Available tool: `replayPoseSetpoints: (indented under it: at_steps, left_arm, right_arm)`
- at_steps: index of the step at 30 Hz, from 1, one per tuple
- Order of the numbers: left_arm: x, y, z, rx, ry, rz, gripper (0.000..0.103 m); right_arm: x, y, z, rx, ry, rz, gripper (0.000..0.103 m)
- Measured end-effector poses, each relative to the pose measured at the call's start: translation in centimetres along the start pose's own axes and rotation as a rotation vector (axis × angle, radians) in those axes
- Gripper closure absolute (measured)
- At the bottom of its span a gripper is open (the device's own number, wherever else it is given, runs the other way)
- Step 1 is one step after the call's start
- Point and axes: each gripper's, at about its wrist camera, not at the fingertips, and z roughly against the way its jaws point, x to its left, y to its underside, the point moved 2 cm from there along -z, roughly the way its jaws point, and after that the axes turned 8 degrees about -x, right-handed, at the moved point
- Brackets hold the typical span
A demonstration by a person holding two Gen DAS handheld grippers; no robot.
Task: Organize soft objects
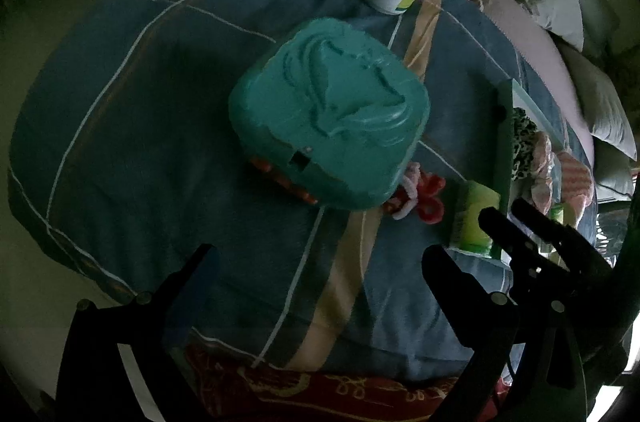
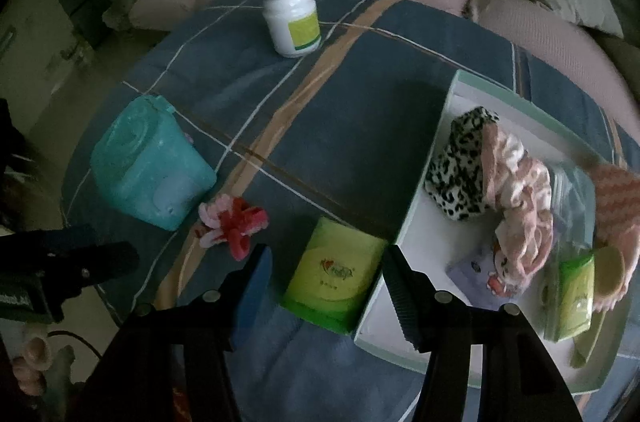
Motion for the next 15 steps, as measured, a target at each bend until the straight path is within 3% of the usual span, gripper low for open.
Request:
replayPoseSetpoints:
  at_steps: [9,15]
  left_arm:
    - [0.1,0.2,-1.2,0.033,0.009,-0.004,0.002]
    - [0.0,0.2,-1.7,0.045,0.01,-0.004,0.002]
  right_arm:
    - [0.2,-1.6,-3.3,0.073,0.019,0.107,0.043]
    - [0.3,-1.8,-4.2,0.123,-0.038,0.181,0.038]
